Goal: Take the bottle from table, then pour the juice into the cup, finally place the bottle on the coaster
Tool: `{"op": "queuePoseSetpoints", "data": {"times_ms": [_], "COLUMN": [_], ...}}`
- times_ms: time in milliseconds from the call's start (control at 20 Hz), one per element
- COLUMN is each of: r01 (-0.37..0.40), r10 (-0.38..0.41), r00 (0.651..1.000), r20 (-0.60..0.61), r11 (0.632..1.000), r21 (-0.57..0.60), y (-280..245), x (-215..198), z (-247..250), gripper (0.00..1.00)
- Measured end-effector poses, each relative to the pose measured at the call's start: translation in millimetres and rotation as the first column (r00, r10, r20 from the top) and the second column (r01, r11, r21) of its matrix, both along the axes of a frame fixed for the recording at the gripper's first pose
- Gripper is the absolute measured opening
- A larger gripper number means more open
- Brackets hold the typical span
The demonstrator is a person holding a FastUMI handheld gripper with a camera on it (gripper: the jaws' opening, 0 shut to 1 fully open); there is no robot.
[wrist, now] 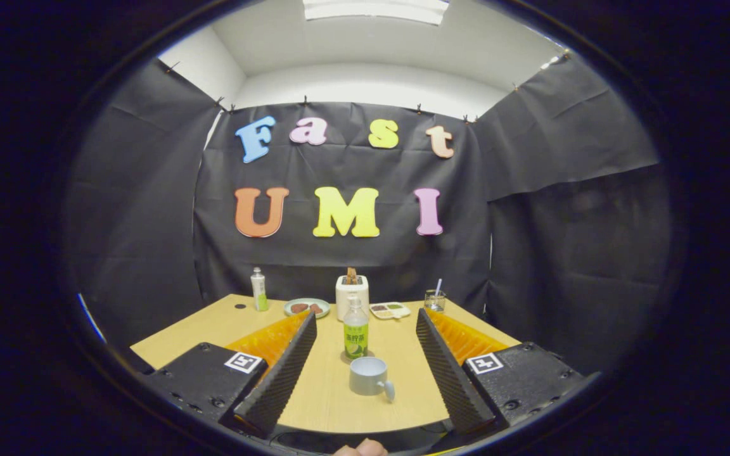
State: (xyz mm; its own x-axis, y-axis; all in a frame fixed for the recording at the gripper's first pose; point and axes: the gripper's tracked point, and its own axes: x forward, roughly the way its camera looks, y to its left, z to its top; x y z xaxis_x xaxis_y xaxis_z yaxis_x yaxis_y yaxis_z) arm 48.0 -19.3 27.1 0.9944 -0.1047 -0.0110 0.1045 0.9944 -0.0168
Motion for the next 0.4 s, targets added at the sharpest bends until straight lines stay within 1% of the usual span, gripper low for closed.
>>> {"op": "queuePoseSetpoints", "data": {"times_ms": [200, 400], "r01": [-0.033, -0.033], "r10": [0.033, 0.033], "r00": [0.999, 0.999], "r20": [-0.003, 0.004], "r11": [0.999, 0.999], "r21": [0.03, 0.011], "y": [4.6, 5.2], "x": [2.9, 1.6], "z": [-5.9, -3.6], "gripper": [1.0, 1.0]}}
